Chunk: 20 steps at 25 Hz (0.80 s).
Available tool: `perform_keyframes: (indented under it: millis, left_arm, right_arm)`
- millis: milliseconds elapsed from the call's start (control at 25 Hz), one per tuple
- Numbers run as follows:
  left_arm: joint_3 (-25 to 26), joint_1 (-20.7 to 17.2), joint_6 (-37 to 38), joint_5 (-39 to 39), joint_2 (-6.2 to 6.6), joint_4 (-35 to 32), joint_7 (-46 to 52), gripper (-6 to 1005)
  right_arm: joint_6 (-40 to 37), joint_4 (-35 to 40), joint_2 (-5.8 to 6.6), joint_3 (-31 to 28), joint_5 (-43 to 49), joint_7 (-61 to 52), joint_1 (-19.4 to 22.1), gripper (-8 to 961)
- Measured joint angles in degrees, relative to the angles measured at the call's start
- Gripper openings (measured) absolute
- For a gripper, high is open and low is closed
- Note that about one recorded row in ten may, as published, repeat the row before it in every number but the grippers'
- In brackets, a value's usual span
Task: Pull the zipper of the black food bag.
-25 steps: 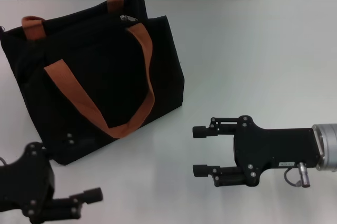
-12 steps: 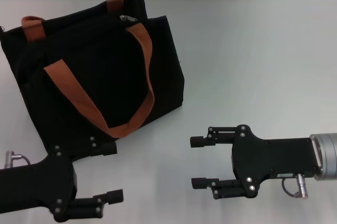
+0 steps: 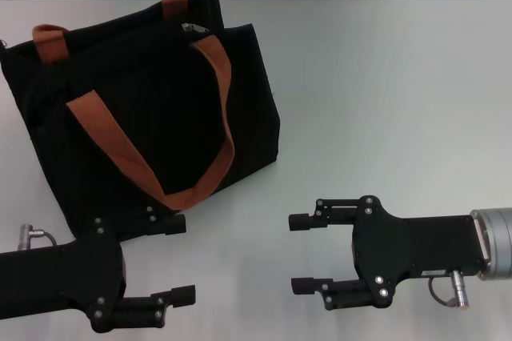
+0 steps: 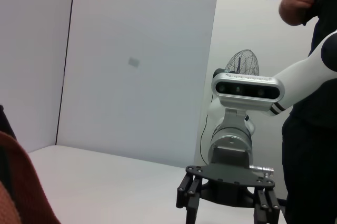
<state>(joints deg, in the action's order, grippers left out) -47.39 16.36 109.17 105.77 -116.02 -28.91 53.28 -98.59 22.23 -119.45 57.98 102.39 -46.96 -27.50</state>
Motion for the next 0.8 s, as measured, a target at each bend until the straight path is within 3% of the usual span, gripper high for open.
perform_keyframes:
  millis: [800]
  left_arm:
    - [-0.29,1.64,-0.36,2.28,0.05,0.0,0.98,814]
  right_arm:
    - [-0.38,-0.09,0.0,0.03,0.0,0.12,0.03,695]
